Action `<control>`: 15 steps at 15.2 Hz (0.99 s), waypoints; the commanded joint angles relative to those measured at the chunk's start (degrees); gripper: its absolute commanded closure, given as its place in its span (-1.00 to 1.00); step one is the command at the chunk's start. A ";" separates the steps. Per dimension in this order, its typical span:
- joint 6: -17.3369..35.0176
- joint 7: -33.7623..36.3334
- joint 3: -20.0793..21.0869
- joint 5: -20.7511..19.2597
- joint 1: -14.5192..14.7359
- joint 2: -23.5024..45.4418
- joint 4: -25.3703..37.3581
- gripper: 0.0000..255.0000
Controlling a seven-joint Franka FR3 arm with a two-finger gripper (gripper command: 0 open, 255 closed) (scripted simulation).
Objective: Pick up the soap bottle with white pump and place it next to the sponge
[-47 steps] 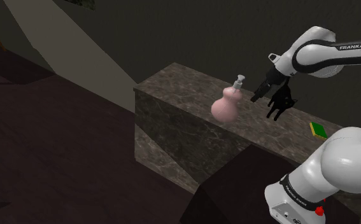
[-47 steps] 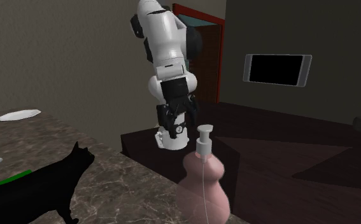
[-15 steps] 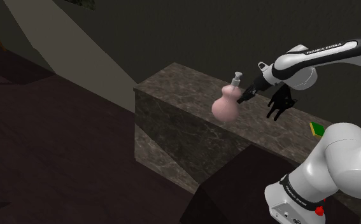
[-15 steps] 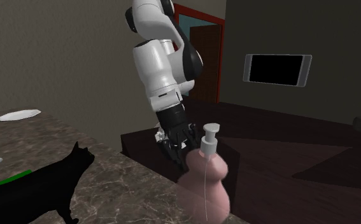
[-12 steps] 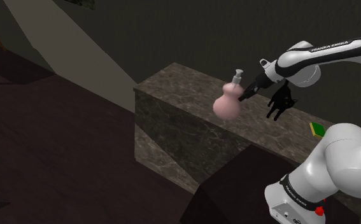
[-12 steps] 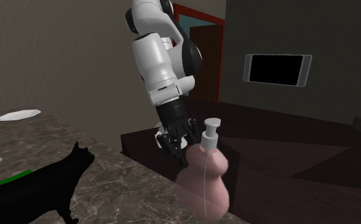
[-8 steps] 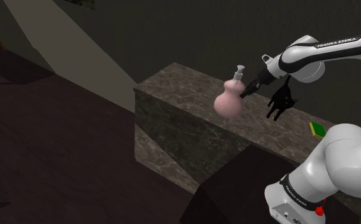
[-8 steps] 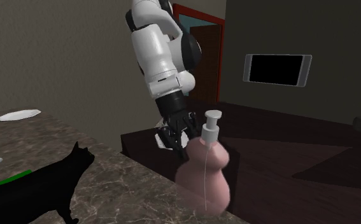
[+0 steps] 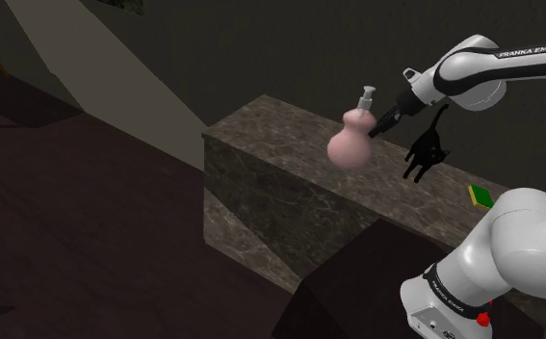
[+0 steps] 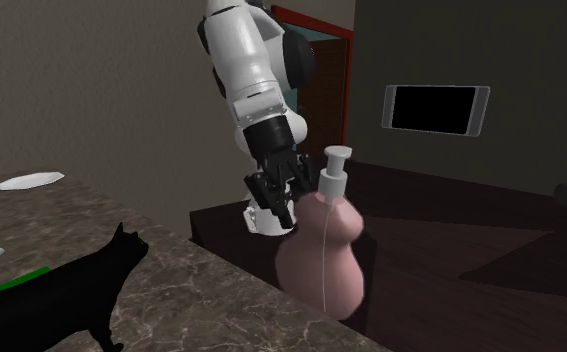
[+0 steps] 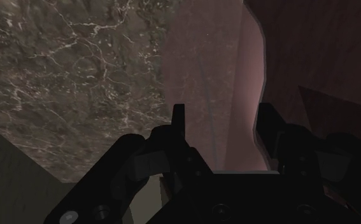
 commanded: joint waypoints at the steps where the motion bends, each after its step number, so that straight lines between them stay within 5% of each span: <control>1: -1.78 0.70 0.83 -0.34 -0.49 -0.87 0.98 1.00; 15: -13.03 4.39 5.06 -0.99 -1.71 -4.34 8.94 1.00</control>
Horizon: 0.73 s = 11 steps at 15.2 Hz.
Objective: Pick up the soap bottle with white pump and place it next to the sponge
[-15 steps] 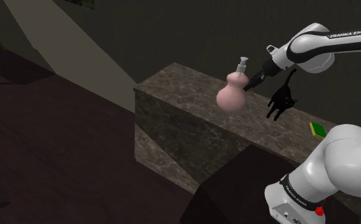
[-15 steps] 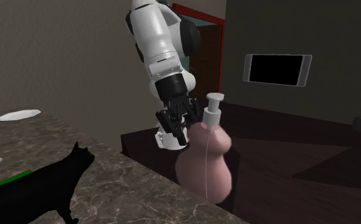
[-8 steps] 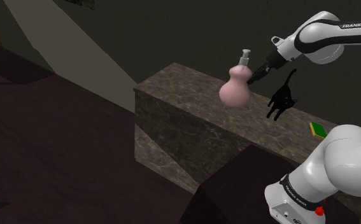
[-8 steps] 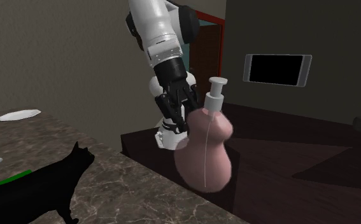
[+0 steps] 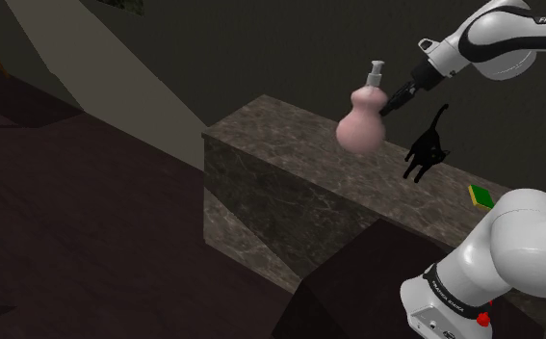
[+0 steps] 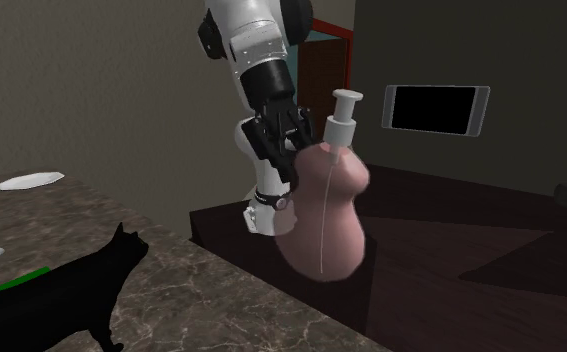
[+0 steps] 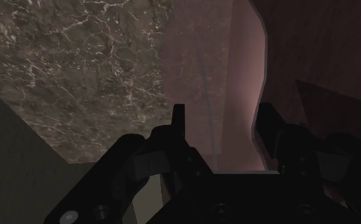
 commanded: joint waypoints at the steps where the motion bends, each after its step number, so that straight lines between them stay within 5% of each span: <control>1: -1.46 0.42 0.47 0.00 -0.06 -0.33 1.22 1.00; 11: -8.90 2.25 2.44 0.35 0.19 -0.87 8.24 1.00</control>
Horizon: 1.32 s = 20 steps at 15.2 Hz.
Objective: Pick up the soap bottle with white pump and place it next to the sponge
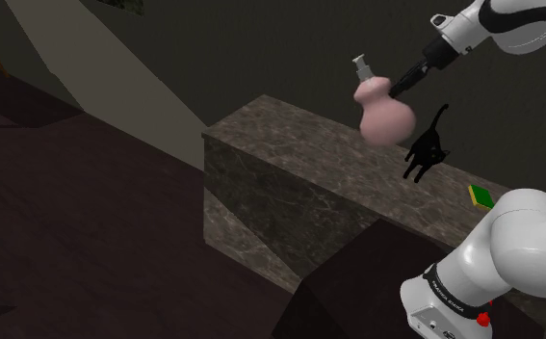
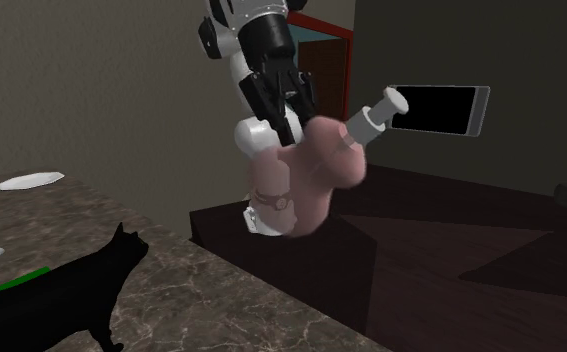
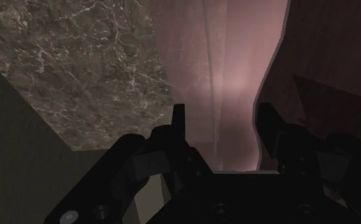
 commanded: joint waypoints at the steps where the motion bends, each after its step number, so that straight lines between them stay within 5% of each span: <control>1: -1.52 0.43 0.48 0.04 -0.01 -0.26 1.35 1.00; 20: -15.02 2.80 2.35 1.51 1.73 2.45 17.68 1.00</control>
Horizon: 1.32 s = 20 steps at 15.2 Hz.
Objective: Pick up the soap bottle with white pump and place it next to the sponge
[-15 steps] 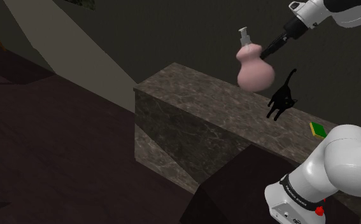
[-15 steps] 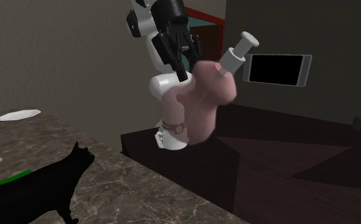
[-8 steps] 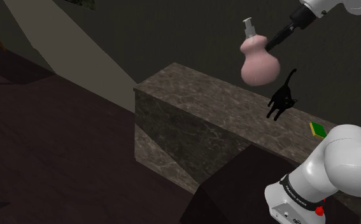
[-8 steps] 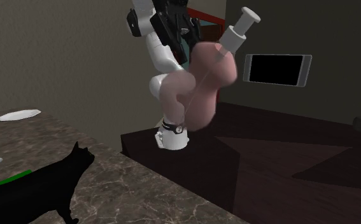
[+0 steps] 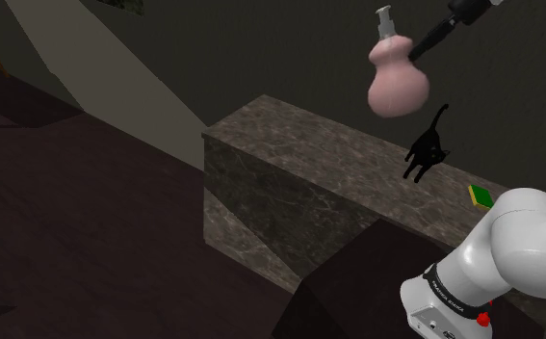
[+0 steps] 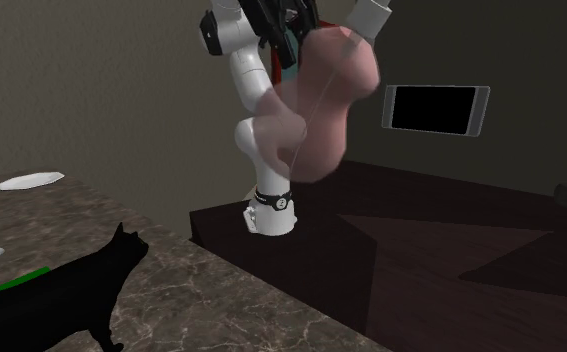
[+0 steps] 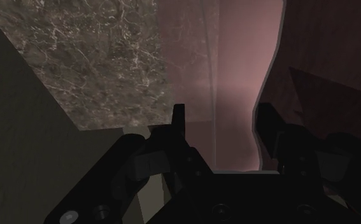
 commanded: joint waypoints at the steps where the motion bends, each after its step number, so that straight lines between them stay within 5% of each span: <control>1: -1.43 0.17 0.07 0.19 0.22 0.44 1.94 1.00; 5: -4.23 0.50 0.13 0.62 0.73 1.59 5.88 1.00; 20: -15.48 -16.36 -14.85 -4.80 -2.53 -2.93 12.98 1.00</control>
